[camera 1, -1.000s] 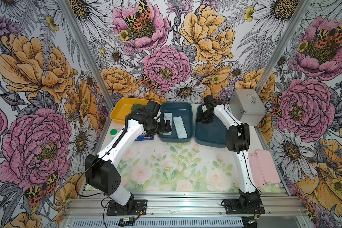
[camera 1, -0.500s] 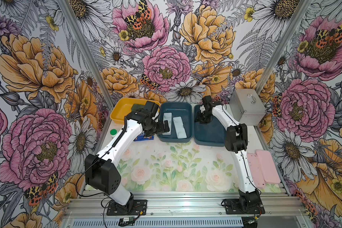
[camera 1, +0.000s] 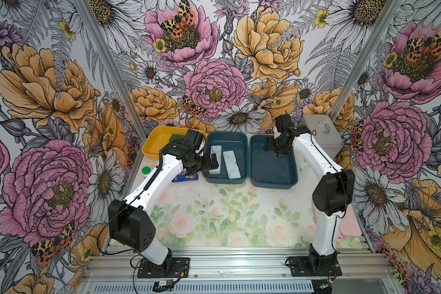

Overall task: Place the pencil cases by color into the storage box
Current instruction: Move the storage box to the center of the board, then adjust the pencil case at the corner of the board.

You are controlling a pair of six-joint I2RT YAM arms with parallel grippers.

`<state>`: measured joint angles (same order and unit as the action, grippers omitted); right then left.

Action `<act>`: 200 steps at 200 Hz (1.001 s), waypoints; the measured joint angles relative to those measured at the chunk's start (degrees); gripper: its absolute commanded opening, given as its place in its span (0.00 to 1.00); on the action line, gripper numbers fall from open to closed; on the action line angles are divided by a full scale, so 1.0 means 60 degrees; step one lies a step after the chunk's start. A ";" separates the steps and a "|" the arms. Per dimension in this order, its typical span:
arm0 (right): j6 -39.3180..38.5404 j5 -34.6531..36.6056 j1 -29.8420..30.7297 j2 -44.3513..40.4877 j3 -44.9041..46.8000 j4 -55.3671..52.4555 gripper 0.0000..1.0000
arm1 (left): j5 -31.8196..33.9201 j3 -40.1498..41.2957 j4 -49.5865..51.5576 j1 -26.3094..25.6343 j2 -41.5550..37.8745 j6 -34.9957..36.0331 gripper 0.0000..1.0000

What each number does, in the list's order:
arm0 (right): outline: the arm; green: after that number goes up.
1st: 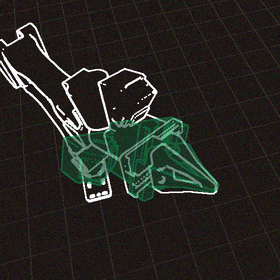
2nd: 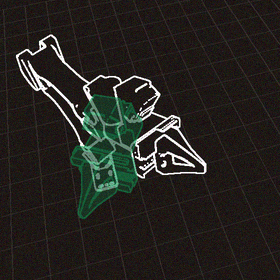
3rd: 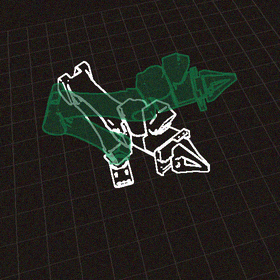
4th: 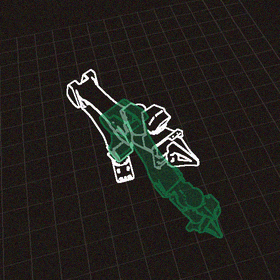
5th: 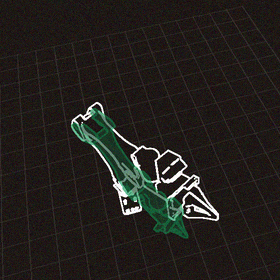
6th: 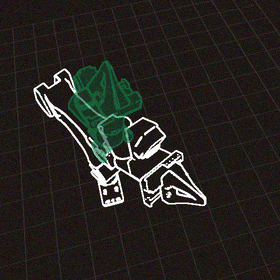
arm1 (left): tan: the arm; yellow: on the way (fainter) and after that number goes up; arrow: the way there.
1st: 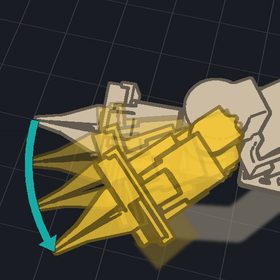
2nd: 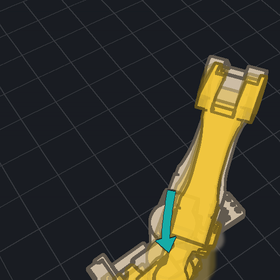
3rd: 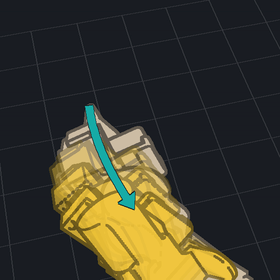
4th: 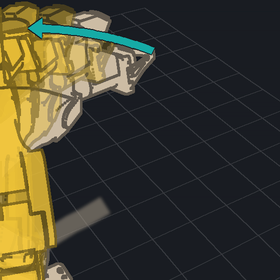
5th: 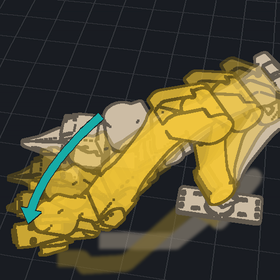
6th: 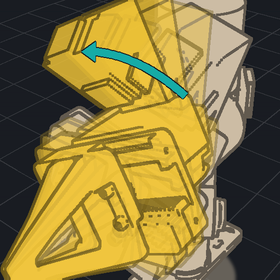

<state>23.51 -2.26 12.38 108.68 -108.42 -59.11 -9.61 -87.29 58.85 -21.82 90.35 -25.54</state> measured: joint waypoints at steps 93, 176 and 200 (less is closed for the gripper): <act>0.2353 0.0576 -0.0135 -0.4390 0.5701 -0.2375 0.94 | 0.0157 0.0208 -0.0299 -0.0098 0.0011 0.0076 0.99; 0.8029 0.1457 -0.0095 -0.8218 0.9570 -0.3078 0.97 | -0.0215 0.0211 -0.0503 -0.0900 0.0339 0.0331 0.99; 0.9242 0.1694 -0.0186 -0.8834 1.0189 -0.2809 0.96 | -0.0270 0.0211 -0.0517 -0.0907 0.0379 0.0346 0.99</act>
<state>78.96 7.90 11.27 55.68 -47.29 -75.96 -11.22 -86.02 55.75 -27.27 92.62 -23.46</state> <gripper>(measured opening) 0.965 0.988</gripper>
